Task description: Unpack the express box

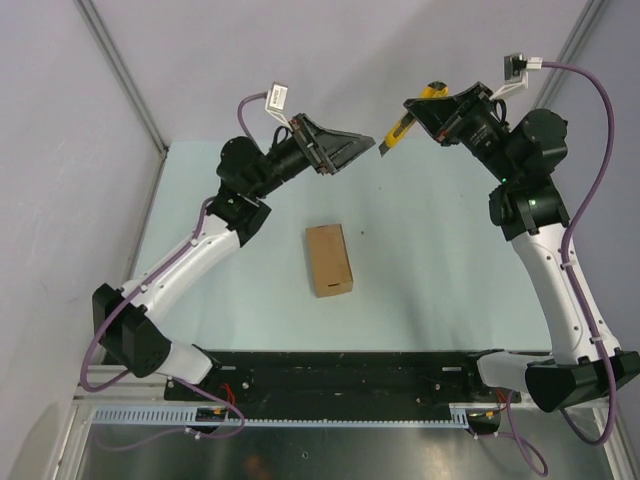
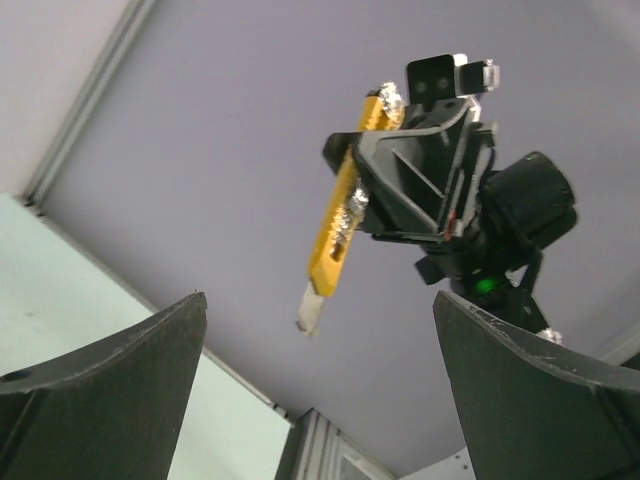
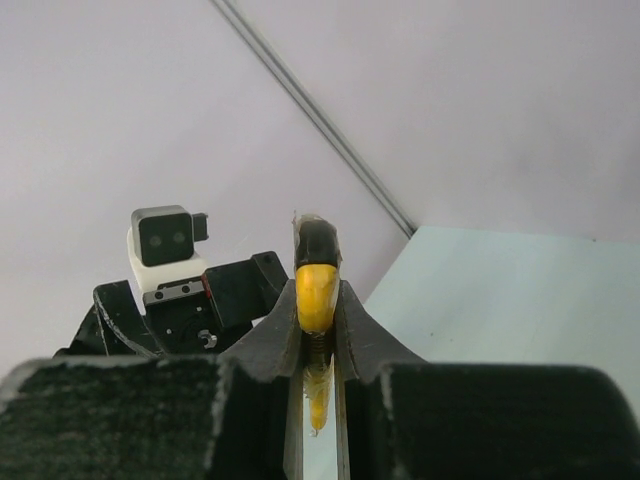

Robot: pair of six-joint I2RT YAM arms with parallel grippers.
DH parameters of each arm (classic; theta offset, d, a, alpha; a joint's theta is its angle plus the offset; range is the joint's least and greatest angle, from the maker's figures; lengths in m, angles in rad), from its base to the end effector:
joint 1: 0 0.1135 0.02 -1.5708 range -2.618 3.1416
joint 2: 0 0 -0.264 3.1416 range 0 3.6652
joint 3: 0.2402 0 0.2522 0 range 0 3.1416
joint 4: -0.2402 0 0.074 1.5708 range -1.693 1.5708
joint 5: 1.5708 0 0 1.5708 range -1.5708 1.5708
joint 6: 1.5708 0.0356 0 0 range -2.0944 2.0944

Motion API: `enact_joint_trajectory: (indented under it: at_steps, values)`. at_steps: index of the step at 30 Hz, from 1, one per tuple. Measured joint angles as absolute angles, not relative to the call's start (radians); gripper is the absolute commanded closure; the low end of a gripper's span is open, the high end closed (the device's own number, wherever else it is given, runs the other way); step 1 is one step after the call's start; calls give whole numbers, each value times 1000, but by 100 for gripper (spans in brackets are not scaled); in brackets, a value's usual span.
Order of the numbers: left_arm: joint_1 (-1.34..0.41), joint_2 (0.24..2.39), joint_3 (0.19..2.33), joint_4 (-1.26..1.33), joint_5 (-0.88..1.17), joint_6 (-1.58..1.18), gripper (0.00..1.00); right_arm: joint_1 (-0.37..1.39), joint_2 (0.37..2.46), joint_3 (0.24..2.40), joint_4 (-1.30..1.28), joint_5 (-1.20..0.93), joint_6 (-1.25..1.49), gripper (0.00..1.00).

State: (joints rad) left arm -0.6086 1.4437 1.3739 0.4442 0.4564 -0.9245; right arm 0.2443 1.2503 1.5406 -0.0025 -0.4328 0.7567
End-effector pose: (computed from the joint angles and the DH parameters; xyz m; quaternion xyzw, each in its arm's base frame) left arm 0.2648 -0.2037 0.4569 0.0983 0.5711 -0.6501 0.4914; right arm 0.2451 0.0765 0.5218 -0.0183 0.6090 0.4882 0.6249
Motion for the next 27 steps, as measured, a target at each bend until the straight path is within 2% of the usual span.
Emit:
enact_joint_trajectory:
  at_steps: [5,8,11,18,21,25,27]
  values:
    - [-642,1448,1374,534,480,-963,1,244,1238,1531,41,-455,785,99]
    - [-656,1459,1374,590,485,-991,8,244,1237,1526,71,-469,805,99]
    - [-665,1477,1374,636,486,-1017,19,244,1237,1519,96,-480,825,99]
    - [-672,1558,1410,672,530,-1078,53,244,1238,1513,157,-493,864,98]
    - [-672,1584,1434,672,557,-1085,61,244,1238,1497,185,-506,879,98]
    - [-671,1586,1438,674,581,-1091,64,244,1242,1472,208,-514,892,98]
    - [-669,1586,1441,676,584,-1091,70,244,1248,1467,214,-515,898,98]
